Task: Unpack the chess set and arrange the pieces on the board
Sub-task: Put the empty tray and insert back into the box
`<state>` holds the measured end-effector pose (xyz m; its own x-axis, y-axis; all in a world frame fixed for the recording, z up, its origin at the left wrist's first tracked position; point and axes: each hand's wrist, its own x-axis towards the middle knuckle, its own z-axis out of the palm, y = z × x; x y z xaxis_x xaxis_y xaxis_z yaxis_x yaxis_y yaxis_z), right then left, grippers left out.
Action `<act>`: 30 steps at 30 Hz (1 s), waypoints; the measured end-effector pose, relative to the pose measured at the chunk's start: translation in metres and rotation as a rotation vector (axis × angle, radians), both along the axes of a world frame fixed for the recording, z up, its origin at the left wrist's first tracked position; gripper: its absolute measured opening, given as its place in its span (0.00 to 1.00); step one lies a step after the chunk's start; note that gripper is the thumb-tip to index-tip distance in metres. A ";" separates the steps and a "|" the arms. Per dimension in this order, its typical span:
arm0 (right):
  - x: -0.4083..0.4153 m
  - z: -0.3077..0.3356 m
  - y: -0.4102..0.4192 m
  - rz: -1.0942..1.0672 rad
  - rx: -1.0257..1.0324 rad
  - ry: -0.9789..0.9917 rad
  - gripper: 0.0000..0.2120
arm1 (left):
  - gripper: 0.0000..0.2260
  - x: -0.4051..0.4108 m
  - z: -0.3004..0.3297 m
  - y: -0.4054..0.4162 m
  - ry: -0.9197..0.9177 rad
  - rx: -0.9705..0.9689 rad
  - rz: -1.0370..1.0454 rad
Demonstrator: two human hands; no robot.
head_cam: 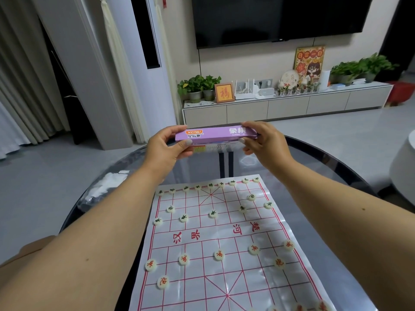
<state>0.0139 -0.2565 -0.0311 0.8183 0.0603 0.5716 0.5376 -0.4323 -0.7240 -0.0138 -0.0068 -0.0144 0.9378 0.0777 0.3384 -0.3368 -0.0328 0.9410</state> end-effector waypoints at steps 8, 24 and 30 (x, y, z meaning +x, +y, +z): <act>-0.006 0.003 0.000 0.007 0.045 0.068 0.19 | 0.15 -0.002 -0.002 0.003 0.009 0.008 -0.021; -0.007 0.005 0.006 -0.040 0.227 0.214 0.14 | 0.09 -0.008 0.001 -0.003 0.137 -0.020 0.040; -0.008 0.006 0.008 -0.053 0.251 0.236 0.17 | 0.11 -0.011 0.006 -0.005 0.170 -0.011 0.061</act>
<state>0.0057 -0.2490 -0.0250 0.9279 -0.1044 0.3580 0.3243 -0.2480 -0.9129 -0.0251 -0.0115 -0.0086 0.9747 0.1394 0.1746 -0.1710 -0.0376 0.9845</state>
